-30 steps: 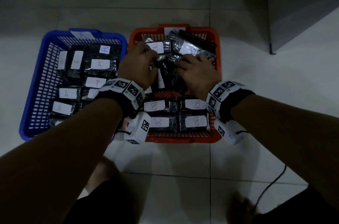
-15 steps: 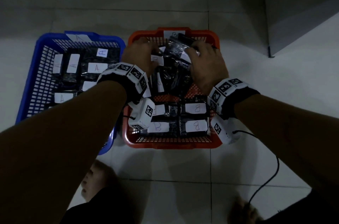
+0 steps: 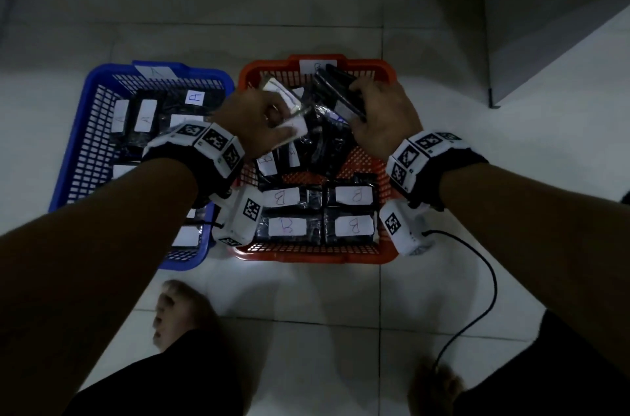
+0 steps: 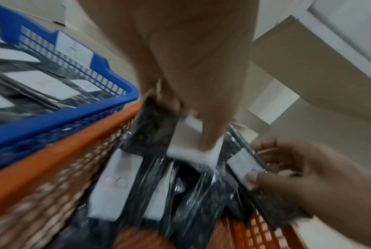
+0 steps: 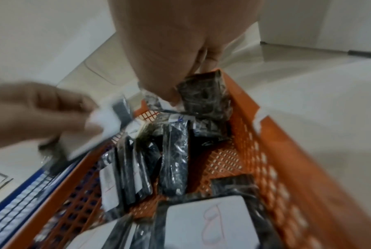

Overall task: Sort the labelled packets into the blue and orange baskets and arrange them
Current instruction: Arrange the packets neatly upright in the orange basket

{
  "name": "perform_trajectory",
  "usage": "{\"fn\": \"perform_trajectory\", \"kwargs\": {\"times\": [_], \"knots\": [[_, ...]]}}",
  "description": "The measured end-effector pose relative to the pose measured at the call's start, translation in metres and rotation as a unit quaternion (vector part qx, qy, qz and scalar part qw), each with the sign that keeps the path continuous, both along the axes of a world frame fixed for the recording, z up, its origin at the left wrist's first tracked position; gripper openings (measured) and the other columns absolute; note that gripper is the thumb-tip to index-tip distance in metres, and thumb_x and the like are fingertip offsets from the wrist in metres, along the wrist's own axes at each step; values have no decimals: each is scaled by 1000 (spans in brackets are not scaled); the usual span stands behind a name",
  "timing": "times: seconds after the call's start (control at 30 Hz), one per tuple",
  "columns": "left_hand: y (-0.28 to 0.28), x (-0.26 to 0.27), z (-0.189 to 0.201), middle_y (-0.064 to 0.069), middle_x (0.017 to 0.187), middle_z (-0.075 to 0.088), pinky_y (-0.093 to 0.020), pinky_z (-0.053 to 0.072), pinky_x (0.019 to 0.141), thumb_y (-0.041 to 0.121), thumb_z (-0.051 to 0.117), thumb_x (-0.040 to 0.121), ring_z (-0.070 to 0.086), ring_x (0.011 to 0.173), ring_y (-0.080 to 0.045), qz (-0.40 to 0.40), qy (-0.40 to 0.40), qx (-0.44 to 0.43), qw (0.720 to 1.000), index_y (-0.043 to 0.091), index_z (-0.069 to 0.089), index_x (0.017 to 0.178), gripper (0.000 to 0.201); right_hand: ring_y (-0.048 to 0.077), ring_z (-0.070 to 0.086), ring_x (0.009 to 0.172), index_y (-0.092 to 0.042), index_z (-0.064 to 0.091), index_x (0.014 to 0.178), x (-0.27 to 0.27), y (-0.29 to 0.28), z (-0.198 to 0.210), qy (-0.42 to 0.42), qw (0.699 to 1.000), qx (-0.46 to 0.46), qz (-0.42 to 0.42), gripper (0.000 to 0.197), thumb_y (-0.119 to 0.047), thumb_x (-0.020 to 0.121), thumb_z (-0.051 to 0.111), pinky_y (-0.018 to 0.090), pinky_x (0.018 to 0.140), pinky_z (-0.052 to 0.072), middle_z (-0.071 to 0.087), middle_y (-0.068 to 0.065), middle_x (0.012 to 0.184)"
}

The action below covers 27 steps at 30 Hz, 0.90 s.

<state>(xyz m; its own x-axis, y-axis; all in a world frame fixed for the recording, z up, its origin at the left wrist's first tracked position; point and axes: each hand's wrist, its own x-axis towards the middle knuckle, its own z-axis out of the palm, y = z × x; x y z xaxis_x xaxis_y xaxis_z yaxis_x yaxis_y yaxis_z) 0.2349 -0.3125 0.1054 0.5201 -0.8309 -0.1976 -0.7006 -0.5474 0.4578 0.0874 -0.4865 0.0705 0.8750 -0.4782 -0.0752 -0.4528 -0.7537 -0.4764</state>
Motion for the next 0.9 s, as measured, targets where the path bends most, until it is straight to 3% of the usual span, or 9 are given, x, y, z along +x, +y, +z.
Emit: {"fn": "perform_trajectory", "kwargs": {"times": [0.07,0.2,0.27,0.33,0.4,0.5,0.63,0.77,0.9], "knots": [[6,-10,-1,-1,92,69,-26,50,76,34,72,81,62,83,-15,-38,54,93,993,12,70,100,29,22,58,100,-21,52,123,-5,6,7,6,998,62,2,41,-27,84,64,24,77,44,64,3,112],[22,-31,-15,7,91,68,-5,38,63,33,75,79,59,80,-5,-56,103,249,961,16,75,96,24,16,60,89,-21,59,113,-10,22,18,99,977,181,58,35,-32,81,68,23,75,47,61,-5,98],[31,-41,-21,4,97,72,-11,43,74,34,74,79,62,84,-5,-55,126,290,947,17,76,97,25,16,60,91,-19,62,110,-12,28,16,189,956,192,113,31,-26,81,70,22,73,47,61,-3,98],[34,-51,-22,2,115,68,-23,48,87,39,62,88,62,102,-11,-74,126,347,926,21,70,115,33,15,58,87,-21,60,109,-16,31,9,266,932,194,150,31,-23,80,70,22,64,46,59,-3,98],[37,-52,-22,1,107,69,-22,50,81,39,60,90,64,100,-16,-44,133,327,935,17,70,111,32,15,57,84,-21,60,108,-22,33,3,296,925,164,174,31,-22,79,70,22,60,46,59,-4,95],[34,-41,-20,1,82,71,-23,52,71,24,64,87,65,79,-14,-24,90,223,970,12,74,82,17,23,65,88,-11,69,103,-25,35,-3,298,926,122,198,31,-27,77,67,32,74,57,69,6,97],[22,-23,-23,-6,111,61,-33,51,75,21,66,82,59,95,-22,17,-54,41,998,15,69,103,22,18,67,78,-15,73,85,-16,28,-1,175,967,105,155,34,-44,77,58,35,70,59,70,4,88],[3,-12,-30,-12,133,50,-47,49,92,21,65,83,50,119,-33,11,-55,78,995,15,50,133,53,28,47,121,-12,56,127,1,16,-10,82,991,5,105,41,-25,88,59,41,99,45,48,9,133],[0,-9,-40,-14,133,46,-47,49,89,17,70,79,49,118,-35,14,-75,106,991,14,46,134,60,30,41,127,-17,38,143,10,20,-19,99,992,5,81,60,-21,88,61,43,101,42,43,9,139]]}}
